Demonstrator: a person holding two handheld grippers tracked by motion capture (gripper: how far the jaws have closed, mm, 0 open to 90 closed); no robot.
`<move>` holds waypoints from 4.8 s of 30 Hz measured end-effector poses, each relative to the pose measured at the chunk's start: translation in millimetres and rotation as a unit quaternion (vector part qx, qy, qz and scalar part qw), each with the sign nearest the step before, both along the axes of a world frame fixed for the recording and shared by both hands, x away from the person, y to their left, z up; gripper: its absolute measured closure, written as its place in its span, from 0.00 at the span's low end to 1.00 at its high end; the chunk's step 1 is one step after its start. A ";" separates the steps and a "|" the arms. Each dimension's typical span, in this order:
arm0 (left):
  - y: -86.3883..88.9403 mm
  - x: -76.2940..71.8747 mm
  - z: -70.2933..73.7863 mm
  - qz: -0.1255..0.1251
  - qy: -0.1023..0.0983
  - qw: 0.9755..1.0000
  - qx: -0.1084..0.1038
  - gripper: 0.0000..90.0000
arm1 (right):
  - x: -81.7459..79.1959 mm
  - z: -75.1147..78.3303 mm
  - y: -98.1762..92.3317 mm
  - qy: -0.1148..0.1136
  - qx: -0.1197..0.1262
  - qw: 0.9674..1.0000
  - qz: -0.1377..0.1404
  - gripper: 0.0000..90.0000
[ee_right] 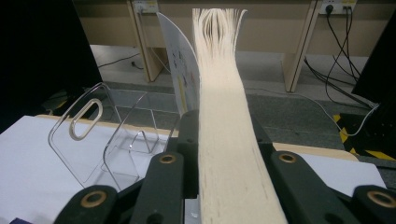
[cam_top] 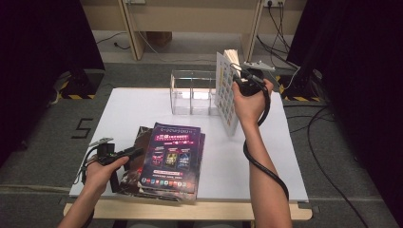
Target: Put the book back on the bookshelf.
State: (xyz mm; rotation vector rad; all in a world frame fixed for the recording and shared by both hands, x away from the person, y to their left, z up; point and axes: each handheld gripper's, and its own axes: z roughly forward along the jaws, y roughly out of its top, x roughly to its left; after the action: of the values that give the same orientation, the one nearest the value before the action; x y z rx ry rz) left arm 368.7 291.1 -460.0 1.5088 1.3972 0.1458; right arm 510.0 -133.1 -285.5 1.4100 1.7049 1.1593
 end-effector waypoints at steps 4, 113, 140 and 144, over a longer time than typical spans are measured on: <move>0.1 0.3 -0.4 0.000 -0.001 1.000 0.003 0.49 | 2.8 -0.4 1.5 0.001 -0.004 1.000 -0.001 0.83; -2.0 1.5 -4.0 -0.005 0.004 1.000 0.004 0.49 | 39.5 -4.5 0.6 0.058 -0.001 0.998 -0.011 0.83; 0.8 1.0 -3.9 -0.002 0.003 1.000 0.003 0.49 | 63.3 -11.4 11.9 0.032 -0.007 0.999 -0.032 0.82; -0.5 0.4 -3.2 -0.005 0.002 1.000 0.002 0.49 | 64.0 -10.2 10.4 0.037 -0.010 0.999 -0.028 0.81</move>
State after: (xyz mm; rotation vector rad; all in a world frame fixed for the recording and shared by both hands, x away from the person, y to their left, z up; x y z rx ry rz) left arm 369.1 290.5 -463.2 1.5207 1.3941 0.1396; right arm 574.0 -122.7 -295.7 1.4962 1.7109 1.0681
